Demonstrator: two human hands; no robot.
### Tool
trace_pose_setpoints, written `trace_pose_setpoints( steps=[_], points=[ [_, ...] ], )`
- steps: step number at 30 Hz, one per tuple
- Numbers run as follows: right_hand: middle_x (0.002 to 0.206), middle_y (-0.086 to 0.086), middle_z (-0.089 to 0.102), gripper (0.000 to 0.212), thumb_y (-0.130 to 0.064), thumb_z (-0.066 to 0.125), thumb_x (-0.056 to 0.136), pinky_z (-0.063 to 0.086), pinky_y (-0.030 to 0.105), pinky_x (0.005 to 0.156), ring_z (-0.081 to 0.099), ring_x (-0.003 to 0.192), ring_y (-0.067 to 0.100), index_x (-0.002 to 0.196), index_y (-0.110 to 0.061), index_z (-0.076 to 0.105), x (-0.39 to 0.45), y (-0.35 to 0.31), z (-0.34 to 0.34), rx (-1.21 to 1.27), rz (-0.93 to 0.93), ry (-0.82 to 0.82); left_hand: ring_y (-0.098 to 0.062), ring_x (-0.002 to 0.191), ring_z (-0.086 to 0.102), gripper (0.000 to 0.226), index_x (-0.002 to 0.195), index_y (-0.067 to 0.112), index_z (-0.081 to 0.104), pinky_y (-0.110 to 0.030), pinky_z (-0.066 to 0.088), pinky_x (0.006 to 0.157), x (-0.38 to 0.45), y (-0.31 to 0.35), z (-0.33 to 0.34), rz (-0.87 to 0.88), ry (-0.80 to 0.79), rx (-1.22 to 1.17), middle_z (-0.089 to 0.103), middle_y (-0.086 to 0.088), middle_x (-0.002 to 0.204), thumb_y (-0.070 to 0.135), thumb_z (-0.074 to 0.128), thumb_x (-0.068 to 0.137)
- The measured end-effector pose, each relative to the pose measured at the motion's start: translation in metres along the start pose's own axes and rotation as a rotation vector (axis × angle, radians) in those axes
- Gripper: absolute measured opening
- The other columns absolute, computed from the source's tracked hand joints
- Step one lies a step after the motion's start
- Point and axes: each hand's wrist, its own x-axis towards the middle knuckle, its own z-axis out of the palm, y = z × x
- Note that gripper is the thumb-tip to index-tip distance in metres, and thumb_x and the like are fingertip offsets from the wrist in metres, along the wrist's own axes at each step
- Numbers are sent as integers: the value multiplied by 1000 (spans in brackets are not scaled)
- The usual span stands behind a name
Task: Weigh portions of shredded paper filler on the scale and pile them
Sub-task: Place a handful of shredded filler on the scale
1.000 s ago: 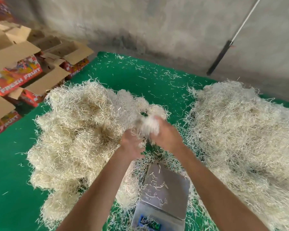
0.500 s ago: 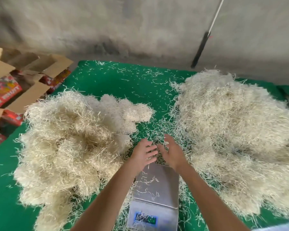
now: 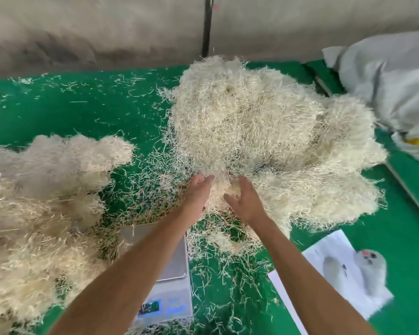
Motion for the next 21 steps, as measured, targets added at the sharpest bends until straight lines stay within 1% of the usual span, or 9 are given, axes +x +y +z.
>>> trace_pose_setpoints(
  steps=[3,6,9,11,14,16,17,19,21],
  points=[
    [168,13,27,79,-49,53,105,32,52,123,33,152,32,164,-12,17,21,2,17,29,25,-41,-36,140,37,61,152,42,27,-61,53,91,28,-2,10,-134,-36,-105,19,2,163,56,53,98],
    [148,14,51,72,-57,30,108,40,52,117,52,133,26,158,-5,30,38,-10,44,181,127,-87,-34,139,40,52,148,42,34,-55,57,80,50,-7,16,-246,-136,-202,30,4,158,55,49,100],
    [97,2,73,58,-54,22,110,62,41,83,70,87,9,120,-17,65,42,-27,71,416,14,-129,-27,117,58,52,142,26,47,-41,55,74,68,-13,14,-292,-115,-225,55,-1,129,54,52,99],
    [68,-3,64,45,-43,29,111,53,29,57,59,59,6,88,-27,64,46,-30,77,510,-81,-63,-14,95,64,40,129,19,59,-31,46,68,76,-11,0,-216,-77,-212,65,-6,109,44,57,99],
    [69,4,63,32,-31,42,110,45,29,46,55,53,16,94,-20,67,54,-32,67,607,-100,207,14,78,60,29,132,20,58,-14,48,64,87,-8,-39,-45,57,-78,60,7,98,26,48,105],
    [89,1,67,37,-48,48,107,54,33,56,63,70,15,119,-17,63,58,-34,58,537,-91,320,15,73,55,24,126,39,55,-13,48,55,78,4,-61,-50,89,-119,48,19,95,44,43,105],
    [113,2,67,55,-61,48,102,59,36,74,66,92,15,136,-18,56,56,-41,56,502,-57,268,17,77,52,30,128,44,52,-10,47,55,73,5,-72,-27,70,-114,46,24,98,55,41,103],
    [155,0,47,82,-74,41,95,49,44,109,55,133,19,158,-22,32,51,-62,57,589,54,40,13,84,46,53,142,43,41,-10,46,63,65,4,-79,-5,-25,-28,43,27,101,69,41,96],
    [148,1,55,70,-66,35,102,45,42,112,57,131,18,153,-19,39,38,-95,67,734,14,-107,6,90,43,46,129,48,45,-19,44,74,55,-4,-83,-20,-57,-24,45,24,105,73,46,91]
  ],
)
